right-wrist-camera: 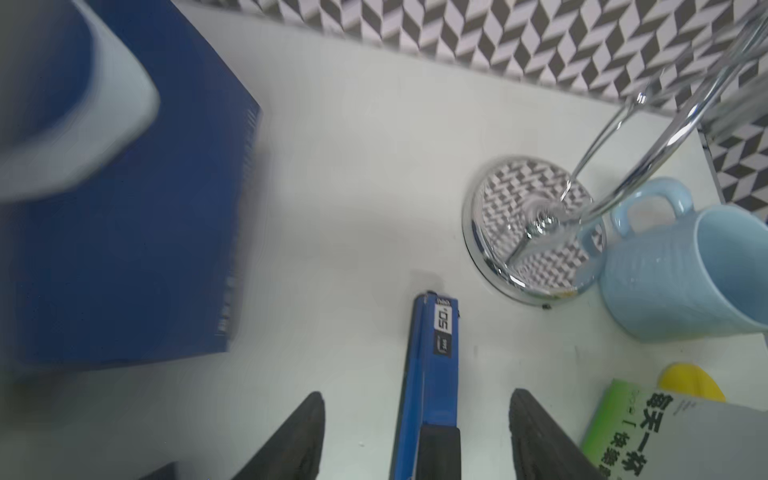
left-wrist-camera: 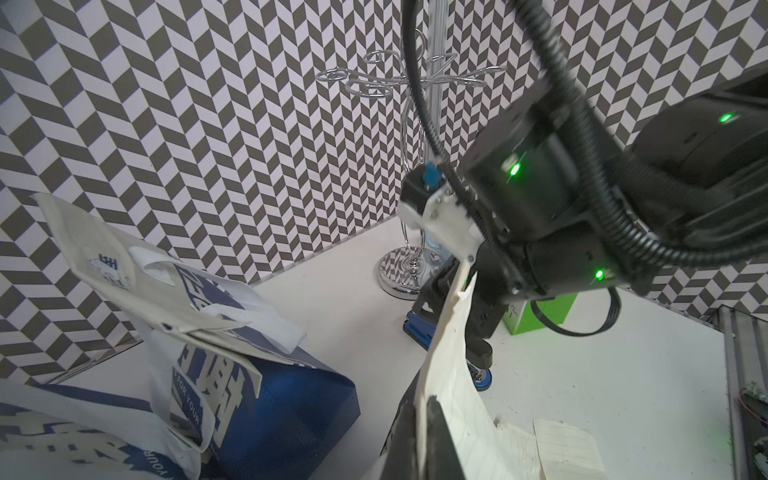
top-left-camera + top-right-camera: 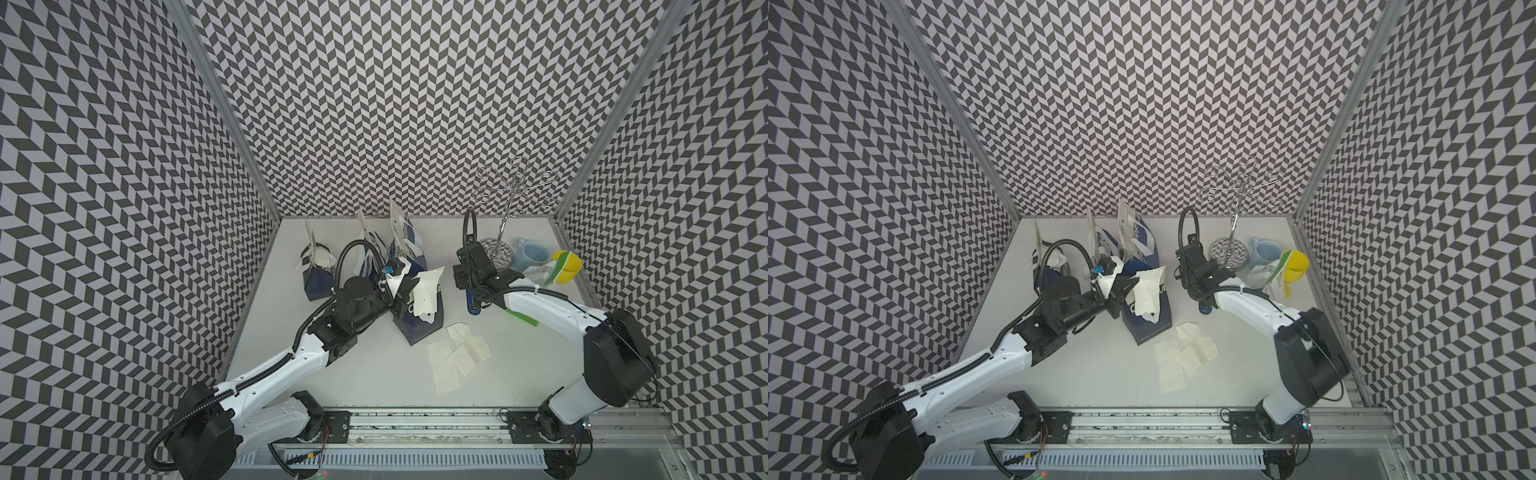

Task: Staple the receipts to the bags
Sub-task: Pick up the stapler from the center of the board.

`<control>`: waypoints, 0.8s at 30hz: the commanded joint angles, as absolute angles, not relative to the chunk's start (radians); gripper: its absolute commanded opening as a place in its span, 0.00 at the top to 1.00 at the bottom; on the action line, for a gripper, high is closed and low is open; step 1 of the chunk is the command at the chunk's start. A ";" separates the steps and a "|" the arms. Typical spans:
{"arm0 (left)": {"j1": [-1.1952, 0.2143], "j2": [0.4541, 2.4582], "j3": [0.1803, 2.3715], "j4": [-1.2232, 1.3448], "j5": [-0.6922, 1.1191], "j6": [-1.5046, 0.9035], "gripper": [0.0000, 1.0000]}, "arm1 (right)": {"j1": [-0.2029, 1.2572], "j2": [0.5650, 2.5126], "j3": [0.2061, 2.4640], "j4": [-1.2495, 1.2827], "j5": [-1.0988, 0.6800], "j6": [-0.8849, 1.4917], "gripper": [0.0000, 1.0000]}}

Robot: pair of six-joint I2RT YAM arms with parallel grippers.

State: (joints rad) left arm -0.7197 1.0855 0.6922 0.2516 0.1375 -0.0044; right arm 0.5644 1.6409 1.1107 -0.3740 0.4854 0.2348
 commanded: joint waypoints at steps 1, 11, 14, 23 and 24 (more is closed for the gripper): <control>-0.723 1.055 0.689 0.308 0.104 -0.028 1.00 | 0.563 1.730 1.158 -0.456 0.598 0.313 0.31; -0.725 1.043 0.668 0.316 0.105 -0.010 1.00 | 0.500 1.813 1.107 -0.402 0.404 0.379 0.39; -0.725 1.052 0.666 0.316 0.110 -0.010 1.00 | 0.479 1.802 1.089 -0.369 0.318 0.377 0.54; -0.725 1.074 0.682 0.313 0.074 -0.050 1.00 | 0.448 1.721 1.066 -0.356 0.205 0.348 1.00; -0.726 1.079 0.688 0.310 0.072 -0.060 1.00 | 0.447 1.665 1.060 -0.334 0.187 0.347 1.00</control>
